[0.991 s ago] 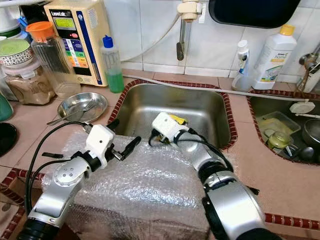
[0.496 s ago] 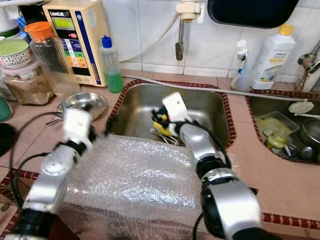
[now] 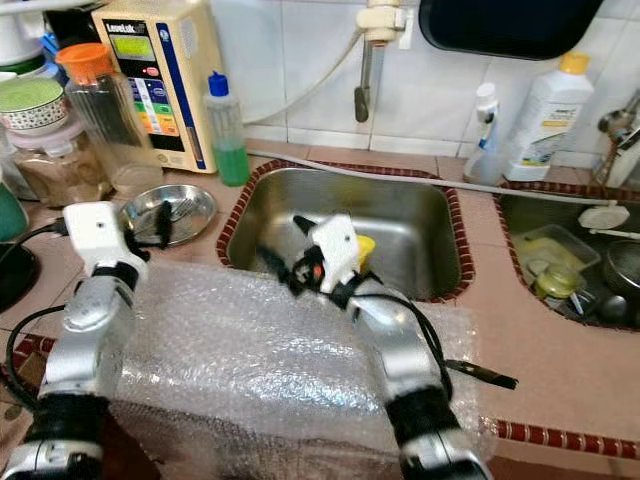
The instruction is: Kitchen organization
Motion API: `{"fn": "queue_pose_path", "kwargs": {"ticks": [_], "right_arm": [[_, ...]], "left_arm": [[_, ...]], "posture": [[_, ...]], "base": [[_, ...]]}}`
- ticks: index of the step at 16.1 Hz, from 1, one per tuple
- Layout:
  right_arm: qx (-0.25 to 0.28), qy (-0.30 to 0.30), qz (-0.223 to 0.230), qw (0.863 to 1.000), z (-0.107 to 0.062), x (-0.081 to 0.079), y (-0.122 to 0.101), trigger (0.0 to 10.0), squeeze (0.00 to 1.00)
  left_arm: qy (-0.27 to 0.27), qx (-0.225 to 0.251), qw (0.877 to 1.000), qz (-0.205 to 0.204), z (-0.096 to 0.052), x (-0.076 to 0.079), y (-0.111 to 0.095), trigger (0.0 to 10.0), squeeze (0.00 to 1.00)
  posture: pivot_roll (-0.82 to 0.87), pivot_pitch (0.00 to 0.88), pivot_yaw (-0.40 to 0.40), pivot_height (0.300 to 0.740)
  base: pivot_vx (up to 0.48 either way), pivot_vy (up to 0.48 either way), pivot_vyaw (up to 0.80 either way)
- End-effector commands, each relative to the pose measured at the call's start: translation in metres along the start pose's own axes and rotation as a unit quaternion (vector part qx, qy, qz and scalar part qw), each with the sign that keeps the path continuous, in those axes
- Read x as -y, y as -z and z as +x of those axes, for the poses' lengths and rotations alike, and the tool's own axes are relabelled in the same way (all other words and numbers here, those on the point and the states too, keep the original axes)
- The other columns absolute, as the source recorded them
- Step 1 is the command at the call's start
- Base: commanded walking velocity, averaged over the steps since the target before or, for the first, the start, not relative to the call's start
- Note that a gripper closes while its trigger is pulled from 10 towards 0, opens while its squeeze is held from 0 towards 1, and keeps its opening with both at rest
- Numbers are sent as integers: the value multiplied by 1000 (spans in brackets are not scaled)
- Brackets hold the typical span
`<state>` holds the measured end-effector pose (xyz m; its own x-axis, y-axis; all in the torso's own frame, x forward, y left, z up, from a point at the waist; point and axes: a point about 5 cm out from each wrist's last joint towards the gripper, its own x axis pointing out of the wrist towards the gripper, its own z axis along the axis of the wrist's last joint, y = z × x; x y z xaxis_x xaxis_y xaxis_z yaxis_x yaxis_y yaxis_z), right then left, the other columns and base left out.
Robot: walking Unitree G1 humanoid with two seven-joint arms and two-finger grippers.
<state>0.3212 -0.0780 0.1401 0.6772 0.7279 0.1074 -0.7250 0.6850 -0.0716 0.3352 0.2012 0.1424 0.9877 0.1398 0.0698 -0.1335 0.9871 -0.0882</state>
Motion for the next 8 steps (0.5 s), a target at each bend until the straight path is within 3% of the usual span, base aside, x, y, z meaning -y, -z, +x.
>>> {"fn": "queue_pose_path", "kwargs": {"ticks": [1,6,7,8], "right_arm": [[5,-6,-2,1000,-5,0,-8,10000,1000],[-21,-32,19,999,-26,-15,-12,10000,1000],[-27,-51,21,998,-29,-18,-14,10000,1000],[-31,-60,23,997,-31,-19,-15,10000,1000]], "left_arm": [[-23,-7,1000,-19,4,-6,1,10000,1000],[-92,-9,994,-56,9,-23,3,10000,988],[-111,-13,992,-64,9,-28,4,10000,0],[-123,-17,990,-67,9,-33,6,10000,0]], "posture": [[74,0,47,740],[60,0,42,740],[57,0,39,740],[55,0,39,740]], "base": [[0,0,0],[0,0,0],[0,0,0],[0,0,0]]}}
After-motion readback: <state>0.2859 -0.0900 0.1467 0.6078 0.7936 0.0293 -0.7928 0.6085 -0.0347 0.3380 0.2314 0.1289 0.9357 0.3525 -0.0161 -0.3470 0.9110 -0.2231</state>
